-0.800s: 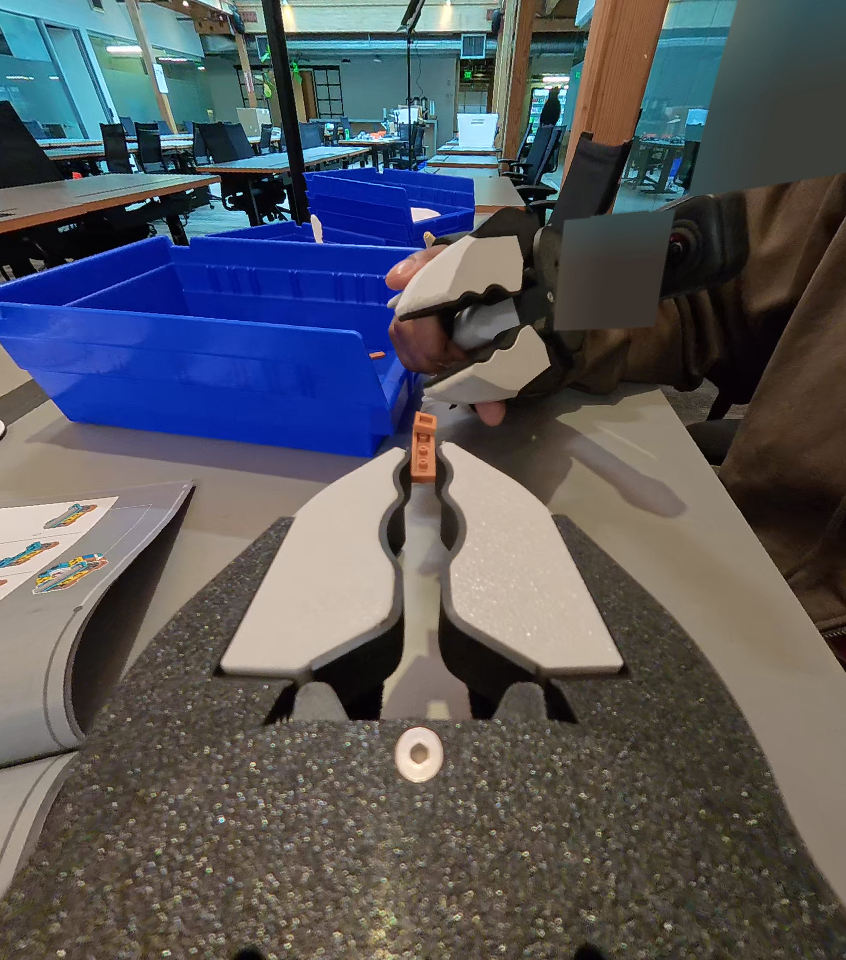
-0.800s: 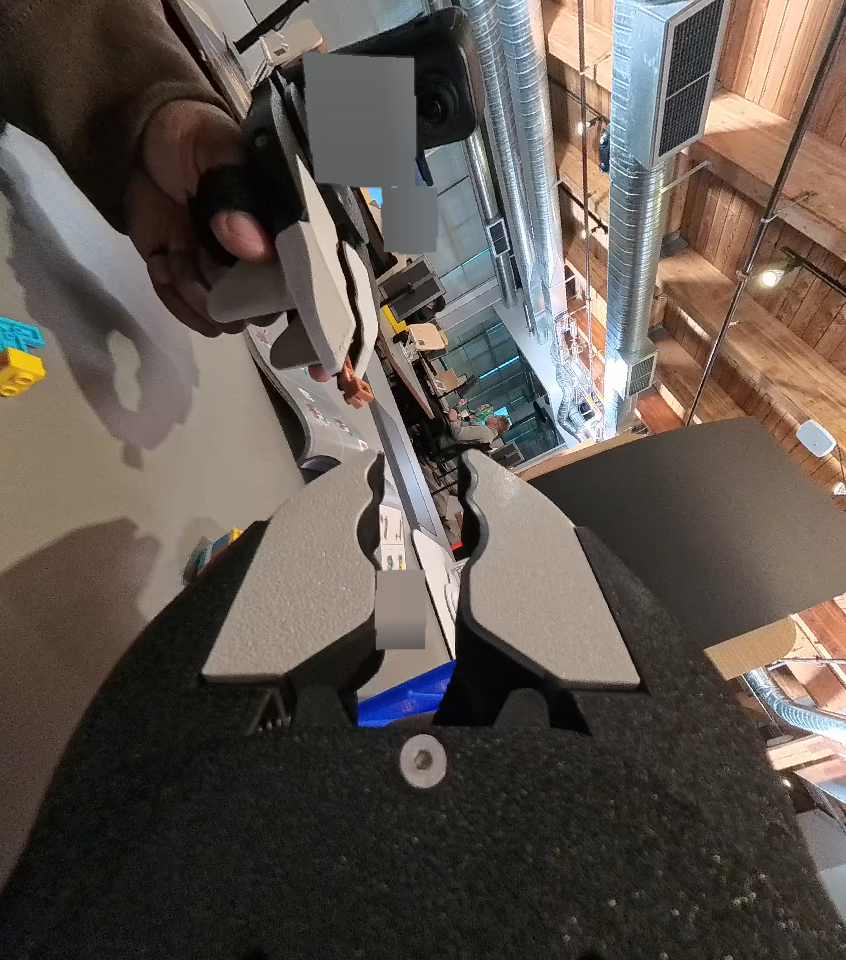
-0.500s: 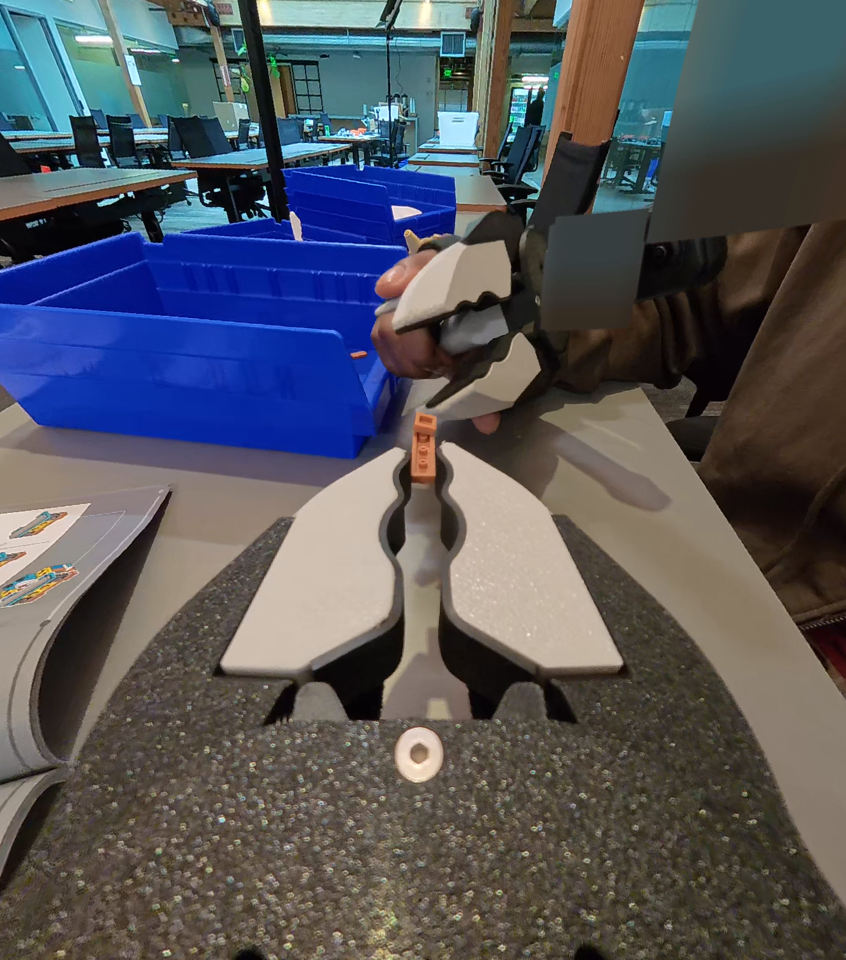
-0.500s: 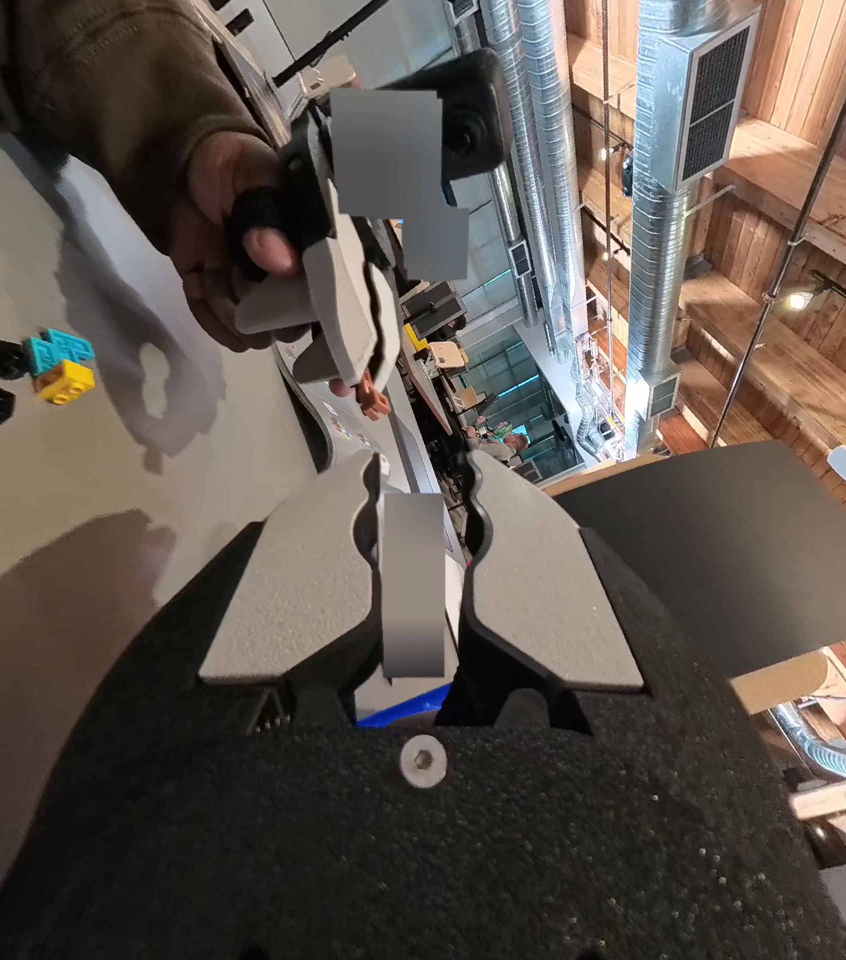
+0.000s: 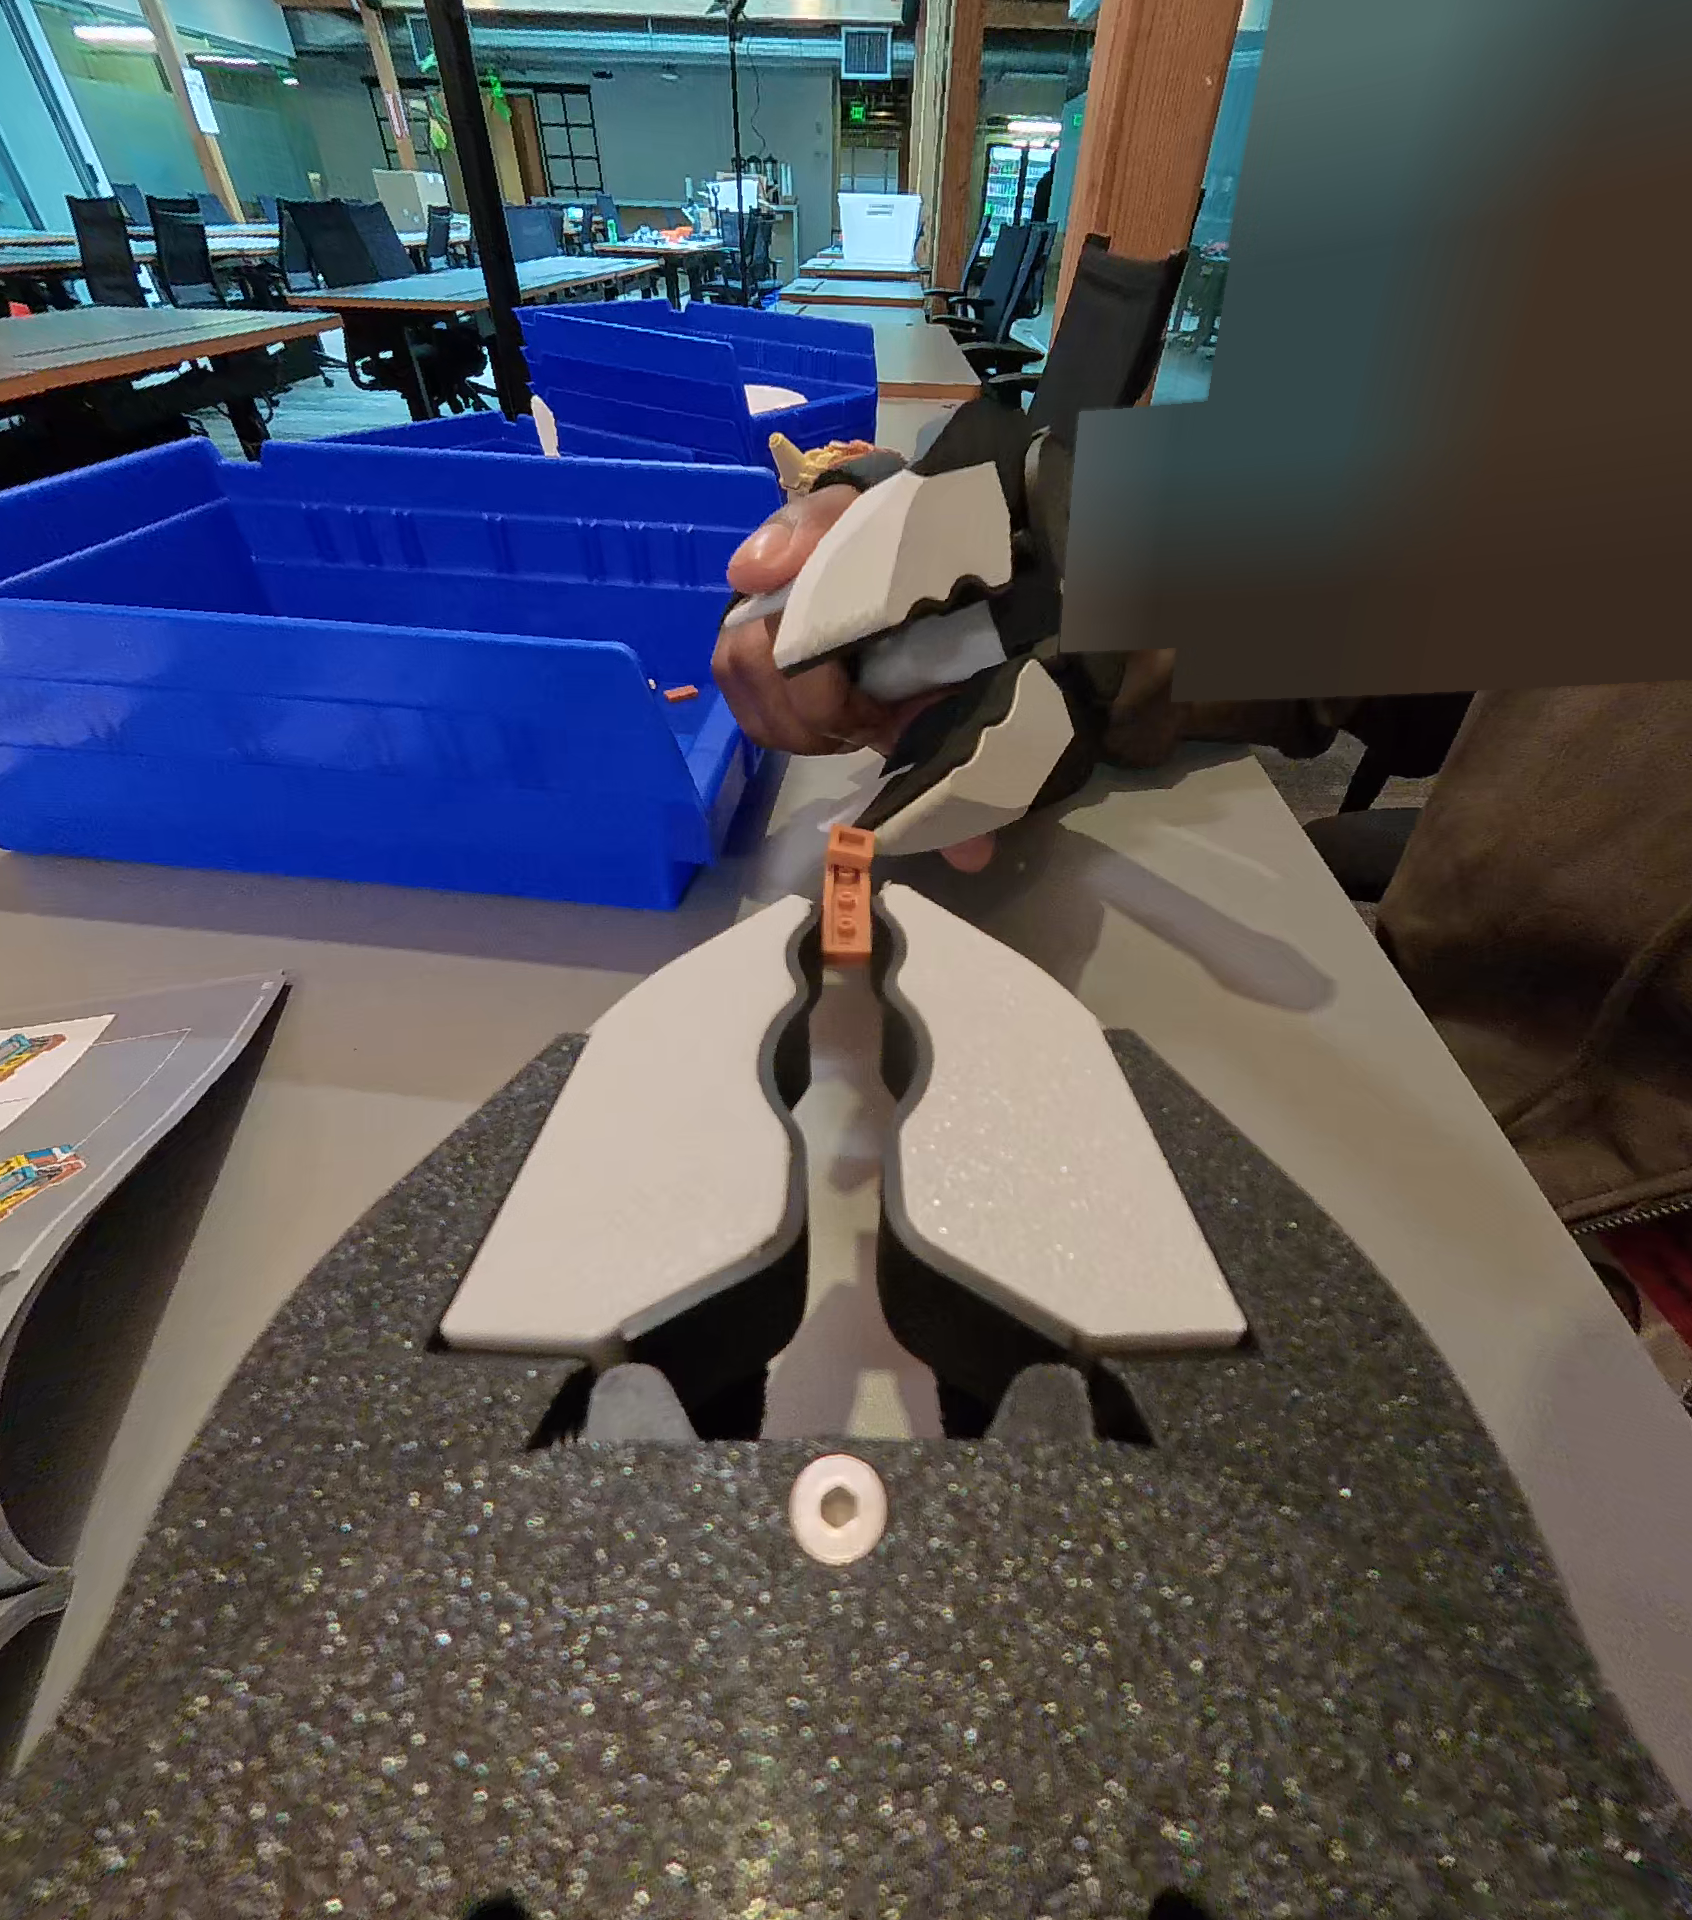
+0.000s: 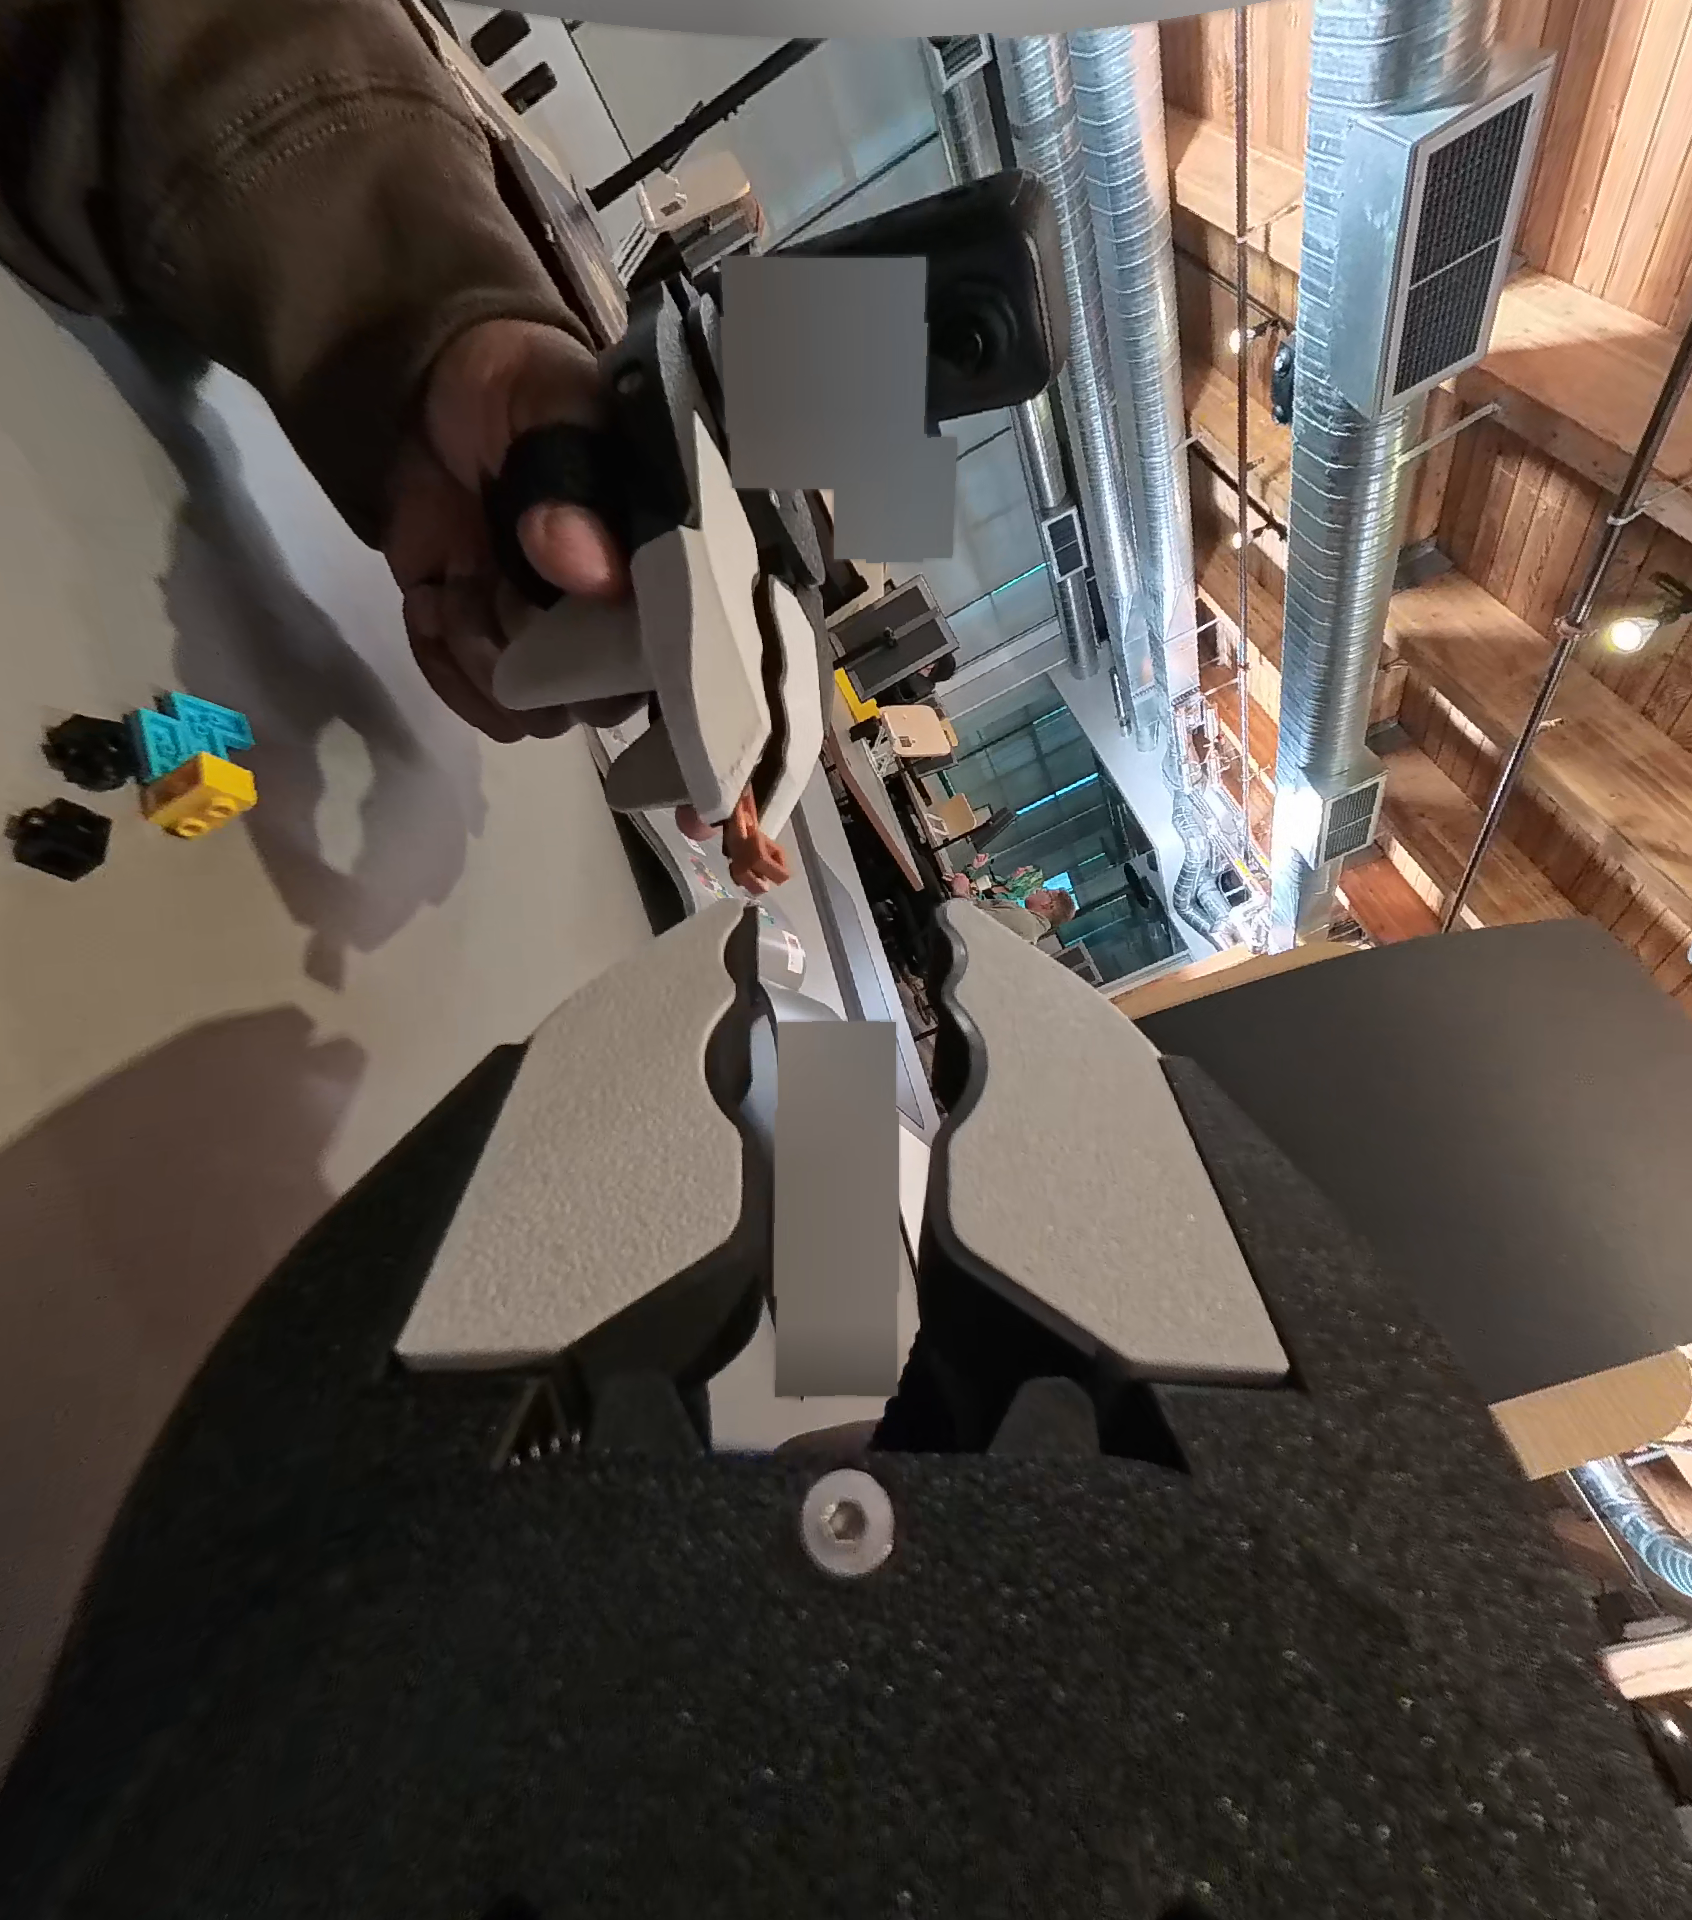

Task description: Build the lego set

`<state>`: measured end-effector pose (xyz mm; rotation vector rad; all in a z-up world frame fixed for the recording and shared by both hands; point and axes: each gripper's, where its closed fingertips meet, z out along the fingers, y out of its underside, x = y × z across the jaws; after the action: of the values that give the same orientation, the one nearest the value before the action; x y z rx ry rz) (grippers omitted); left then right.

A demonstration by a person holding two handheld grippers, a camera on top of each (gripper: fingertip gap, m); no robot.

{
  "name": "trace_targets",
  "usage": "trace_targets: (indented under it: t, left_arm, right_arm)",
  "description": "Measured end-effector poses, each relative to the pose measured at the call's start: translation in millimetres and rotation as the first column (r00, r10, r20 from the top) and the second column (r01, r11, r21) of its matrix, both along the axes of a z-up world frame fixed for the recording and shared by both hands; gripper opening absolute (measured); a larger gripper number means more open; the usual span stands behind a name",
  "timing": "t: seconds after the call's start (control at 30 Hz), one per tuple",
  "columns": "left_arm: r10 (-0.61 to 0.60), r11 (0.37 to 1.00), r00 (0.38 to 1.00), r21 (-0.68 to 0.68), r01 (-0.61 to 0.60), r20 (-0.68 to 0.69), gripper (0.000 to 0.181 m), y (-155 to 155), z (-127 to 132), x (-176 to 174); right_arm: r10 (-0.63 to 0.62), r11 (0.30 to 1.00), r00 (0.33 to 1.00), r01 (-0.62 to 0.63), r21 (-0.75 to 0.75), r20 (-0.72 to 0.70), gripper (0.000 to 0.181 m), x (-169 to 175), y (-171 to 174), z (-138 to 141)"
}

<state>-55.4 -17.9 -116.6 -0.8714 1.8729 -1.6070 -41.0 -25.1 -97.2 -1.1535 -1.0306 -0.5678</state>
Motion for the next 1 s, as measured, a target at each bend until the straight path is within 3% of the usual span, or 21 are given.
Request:
trace_targets:
  t: [0.67,1.0]
  left_arm:
    - [-0.042,0.998,0.999,-0.045,0.042,-0.008,0.008,-7.7,4.8,-4.5]
    - [-0.107,0.989,0.991,-0.108,0.098,-0.076,0.008,-19.6,-2.2,-6.3]
  right_arm:
    - [0.038,0.999,0.998,-0.038,0.000,0.042,0.032,-10.1,-4.8,-4.5]
    - [0.054,0.998,0.994,-0.054,0.006,0.095,0.030,-19.0,-6.0,-9.7]
